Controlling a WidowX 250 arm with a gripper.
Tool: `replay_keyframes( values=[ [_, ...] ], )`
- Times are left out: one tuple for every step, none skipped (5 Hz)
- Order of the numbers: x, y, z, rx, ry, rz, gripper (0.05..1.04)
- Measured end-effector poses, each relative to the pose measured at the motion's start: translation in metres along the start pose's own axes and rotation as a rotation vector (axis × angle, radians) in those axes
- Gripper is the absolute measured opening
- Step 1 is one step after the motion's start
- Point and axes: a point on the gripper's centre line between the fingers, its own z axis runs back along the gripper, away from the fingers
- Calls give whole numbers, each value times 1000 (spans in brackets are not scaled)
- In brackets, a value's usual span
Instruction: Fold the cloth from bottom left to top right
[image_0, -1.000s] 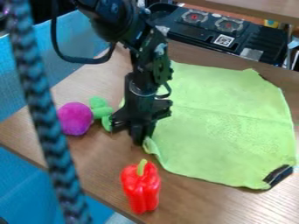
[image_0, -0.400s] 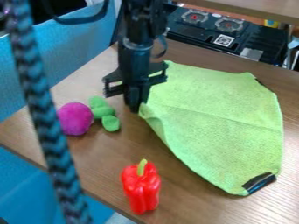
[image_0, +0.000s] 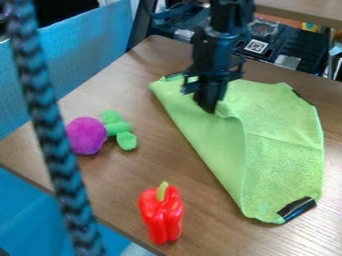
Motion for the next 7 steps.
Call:
replay_keyframes(
  values=[
    [-10, -33, 8, -6, 10, 14, 69],
    [-15, -59, 12, -14, 19, 38, 69],
    [-21, -81, 13, -23, 14, 42, 69],
    [-21, -93, 15, -63, -13, 37, 69],
    [-19, -105, 13, -137, -40, 27, 69],
    [-15, -113, 21, -176, -52, 38, 69],
    [-15, -118, 9, -156, -55, 38, 69]
  ],
)
